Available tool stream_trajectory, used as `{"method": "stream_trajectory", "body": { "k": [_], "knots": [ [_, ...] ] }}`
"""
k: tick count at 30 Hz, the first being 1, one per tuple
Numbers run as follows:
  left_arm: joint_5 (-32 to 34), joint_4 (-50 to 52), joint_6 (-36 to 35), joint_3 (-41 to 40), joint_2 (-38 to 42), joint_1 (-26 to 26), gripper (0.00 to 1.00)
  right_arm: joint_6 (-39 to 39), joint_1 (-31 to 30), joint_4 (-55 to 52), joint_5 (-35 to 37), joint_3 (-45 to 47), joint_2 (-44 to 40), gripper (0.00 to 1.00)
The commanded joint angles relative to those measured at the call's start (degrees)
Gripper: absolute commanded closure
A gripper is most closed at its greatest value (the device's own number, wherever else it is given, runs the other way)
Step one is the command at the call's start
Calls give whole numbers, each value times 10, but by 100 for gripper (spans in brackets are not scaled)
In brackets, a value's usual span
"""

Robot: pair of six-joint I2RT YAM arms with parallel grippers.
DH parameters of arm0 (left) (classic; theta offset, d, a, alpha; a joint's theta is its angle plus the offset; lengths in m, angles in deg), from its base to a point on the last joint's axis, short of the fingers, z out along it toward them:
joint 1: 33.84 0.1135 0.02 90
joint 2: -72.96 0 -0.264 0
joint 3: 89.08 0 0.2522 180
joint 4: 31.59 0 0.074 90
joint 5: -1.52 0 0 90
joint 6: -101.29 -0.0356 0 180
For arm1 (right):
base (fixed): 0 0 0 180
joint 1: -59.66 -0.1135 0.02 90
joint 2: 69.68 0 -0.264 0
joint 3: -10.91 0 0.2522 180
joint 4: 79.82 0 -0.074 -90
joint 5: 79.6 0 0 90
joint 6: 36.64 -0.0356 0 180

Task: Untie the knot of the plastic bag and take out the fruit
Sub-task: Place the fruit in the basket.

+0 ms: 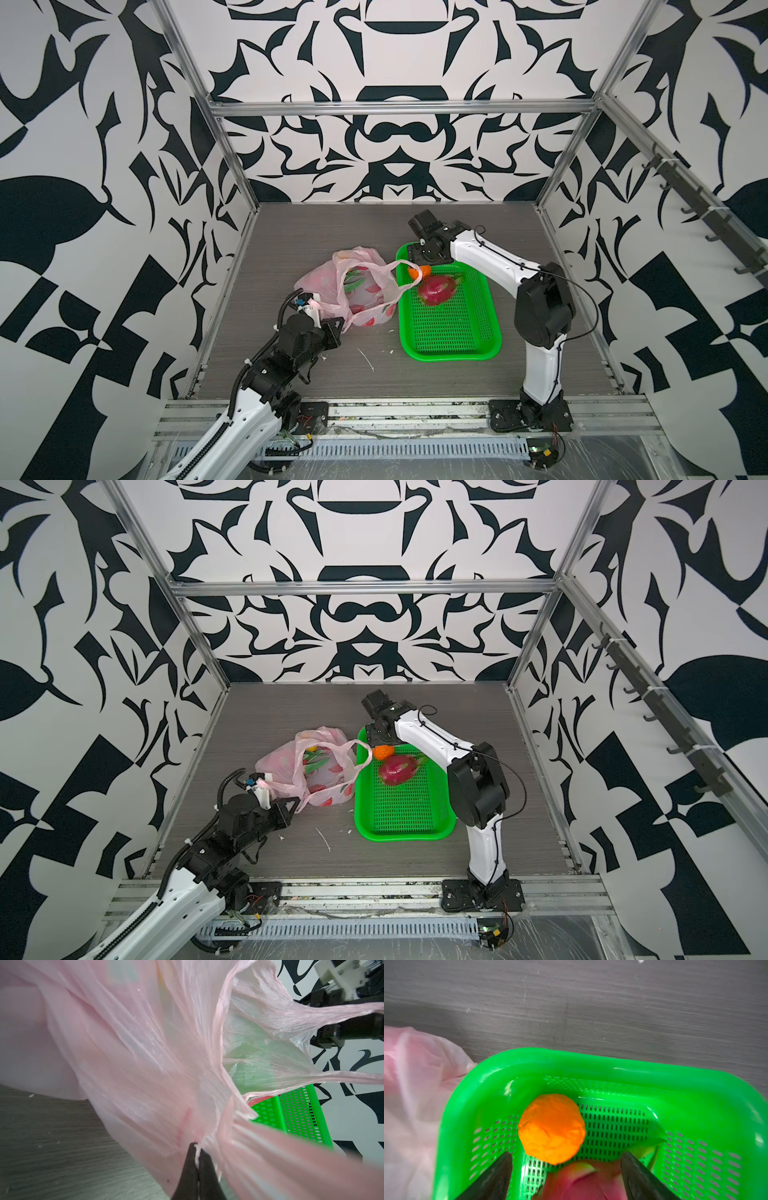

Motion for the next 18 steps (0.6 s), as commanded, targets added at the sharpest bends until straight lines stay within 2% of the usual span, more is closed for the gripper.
{"method": "stream_trajectory", "body": {
  "k": [1,5,10,14,18],
  "knots": [
    [12,22,-6,21,9,-2,100,-3,-12,-16,35,-3,-59,21],
    [18,34,-6,19,14,-2,100,5,-41,-11,60,-8,-117,30],
    [25,53,-5,20,18,-2,100,47,-102,-21,104,-49,-159,33],
    [32,65,-4,23,18,-2,100,98,-161,-18,102,-98,-151,37],
    [44,73,0,25,23,-1,100,160,-224,-11,68,-157,-107,41]
  ]
}}
